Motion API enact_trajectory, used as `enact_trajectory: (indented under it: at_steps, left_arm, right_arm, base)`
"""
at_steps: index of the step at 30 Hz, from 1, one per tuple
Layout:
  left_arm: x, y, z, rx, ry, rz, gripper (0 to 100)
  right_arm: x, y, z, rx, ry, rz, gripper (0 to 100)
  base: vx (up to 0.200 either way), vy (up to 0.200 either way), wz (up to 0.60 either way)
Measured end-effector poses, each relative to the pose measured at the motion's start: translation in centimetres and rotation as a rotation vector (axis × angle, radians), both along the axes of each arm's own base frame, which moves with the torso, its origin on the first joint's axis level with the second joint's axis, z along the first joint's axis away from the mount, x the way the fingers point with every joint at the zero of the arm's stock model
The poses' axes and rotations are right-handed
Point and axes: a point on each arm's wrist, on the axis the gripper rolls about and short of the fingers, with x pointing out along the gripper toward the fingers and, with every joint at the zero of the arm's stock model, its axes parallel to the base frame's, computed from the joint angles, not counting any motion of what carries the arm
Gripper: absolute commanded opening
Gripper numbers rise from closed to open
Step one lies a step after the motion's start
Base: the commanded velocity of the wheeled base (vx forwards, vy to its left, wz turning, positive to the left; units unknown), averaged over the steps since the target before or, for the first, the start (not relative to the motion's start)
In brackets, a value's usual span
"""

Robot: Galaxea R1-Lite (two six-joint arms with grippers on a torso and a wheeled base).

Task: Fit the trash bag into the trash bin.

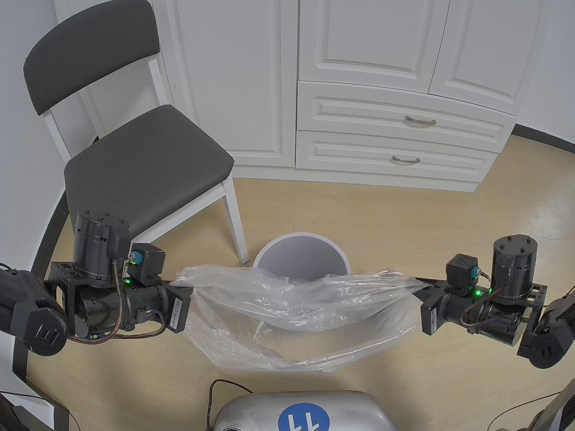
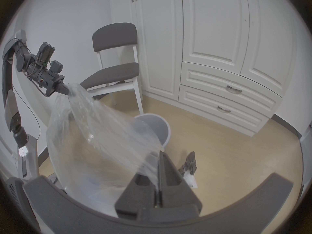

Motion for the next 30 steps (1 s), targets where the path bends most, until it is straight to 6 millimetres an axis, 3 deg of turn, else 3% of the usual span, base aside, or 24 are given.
enact_trajectory:
  at_steps: [6,11,17,24,30]
  left_arm:
    - [-0.4,-3.0,0.5,-0.032,-0.023,-0.103,0]
    - [-1.9,-5.6,0.8,-0.104,-0.026,-0.18,0]
    - [-2.4,-7.1,1.0,-0.169,-0.046,-0.211,0]
    - [-1.2,-8.5,0.8,-0.295,-0.082,-0.18,0]
    - [0.9,-10.1,-0.5,-0.369,-0.122,-0.119,0]
  right_arm:
    - [-0.3,2.2,1.2,0.02,-0.04,0.084,0]
    - [-2.0,4.1,1.7,0.032,-0.054,0.177,0]
    - [-2.8,5.6,1.5,0.092,-0.031,0.222,0]
    - [-1.9,7.2,1.1,0.246,-0.061,0.217,0]
    - [-0.3,8.7,-1.0,0.349,-0.044,0.199,0]
  base:
    - [0.0,0.0,0.0]
    - [0.0,0.0,0.0]
    - [0.0,0.0,0.0]
    - [0.0,0.0,0.0]
    - [0.0,0.0,0.0]
